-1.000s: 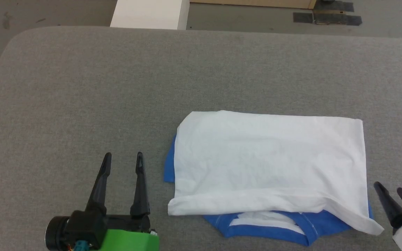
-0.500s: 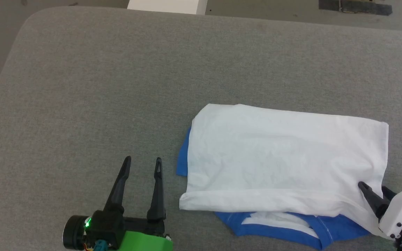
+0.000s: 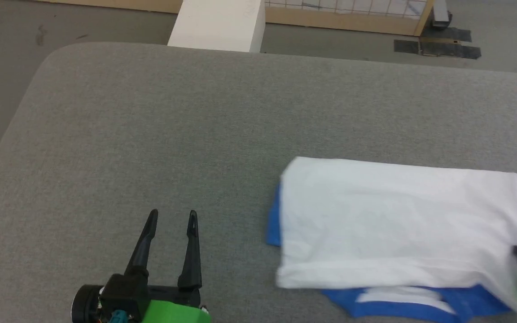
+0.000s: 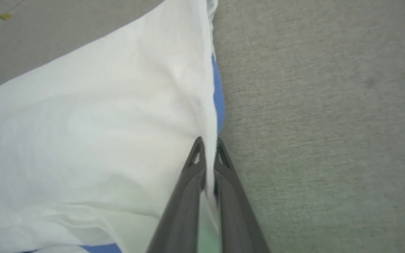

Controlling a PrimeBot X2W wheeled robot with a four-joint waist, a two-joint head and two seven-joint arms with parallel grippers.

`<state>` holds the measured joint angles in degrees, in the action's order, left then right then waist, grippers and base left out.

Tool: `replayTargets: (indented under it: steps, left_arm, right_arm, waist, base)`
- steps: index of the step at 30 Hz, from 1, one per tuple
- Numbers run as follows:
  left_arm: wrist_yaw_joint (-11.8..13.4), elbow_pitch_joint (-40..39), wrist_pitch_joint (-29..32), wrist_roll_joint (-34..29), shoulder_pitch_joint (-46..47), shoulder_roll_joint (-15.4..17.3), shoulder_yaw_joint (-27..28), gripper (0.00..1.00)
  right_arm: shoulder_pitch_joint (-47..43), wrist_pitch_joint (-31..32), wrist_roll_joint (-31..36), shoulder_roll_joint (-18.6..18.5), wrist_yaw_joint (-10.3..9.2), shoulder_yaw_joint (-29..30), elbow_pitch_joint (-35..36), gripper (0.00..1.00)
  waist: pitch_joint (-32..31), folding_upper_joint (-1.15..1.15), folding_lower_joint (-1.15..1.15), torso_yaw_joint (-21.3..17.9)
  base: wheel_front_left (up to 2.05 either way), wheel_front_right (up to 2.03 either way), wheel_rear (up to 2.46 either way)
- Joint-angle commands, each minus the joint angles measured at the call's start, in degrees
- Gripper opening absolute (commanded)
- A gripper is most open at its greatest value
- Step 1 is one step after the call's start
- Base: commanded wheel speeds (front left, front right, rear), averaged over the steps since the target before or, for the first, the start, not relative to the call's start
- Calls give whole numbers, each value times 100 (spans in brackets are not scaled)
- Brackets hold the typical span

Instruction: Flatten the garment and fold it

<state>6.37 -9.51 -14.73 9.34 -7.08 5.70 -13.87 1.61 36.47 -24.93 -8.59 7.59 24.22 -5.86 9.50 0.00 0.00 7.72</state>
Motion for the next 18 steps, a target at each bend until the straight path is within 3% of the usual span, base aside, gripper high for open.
replayTargets:
  steps: [1, 6, 9, 13, 18]
  left_arm:
    - [-45, -1, -27, 48, -75, -19, 10, 100]
    - [-94, 31, -27, 61, -35, -92, 0, 100]
    - [-124, 73, -27, 69, -5, -126, 0, 100]
    - [-154, 121, -27, 74, 19, -163, 23, 100]
    - [-215, 193, -27, 88, 55, -202, 13, 100]
  right_arm:
    - [118, -16, 67, -169, -10, 263, 22, 0]
    - [152, 61, 282, -533, -10, 996, 62, 0]
    - [238, 156, 339, -595, -10, 1117, 193, 0]
    - [362, 463, 229, -520, -10, 738, 663, 0]
    - [327, 1060, -92, -218, -10, -287, 1561, 0]
  waist:
    - [-3, 0, 0, -81]
    - [96, 0, 0, -142]
    - [120, 0, 0, -166]
    - [115, 0, 0, -209]
    - [82, 0, 0, -208]
  base:
    - [0, 0, 0]
    - [0, 0, 0]
    - [0, 0, 0]
    - [0, 0, 0]
    - [0, 0, 0]
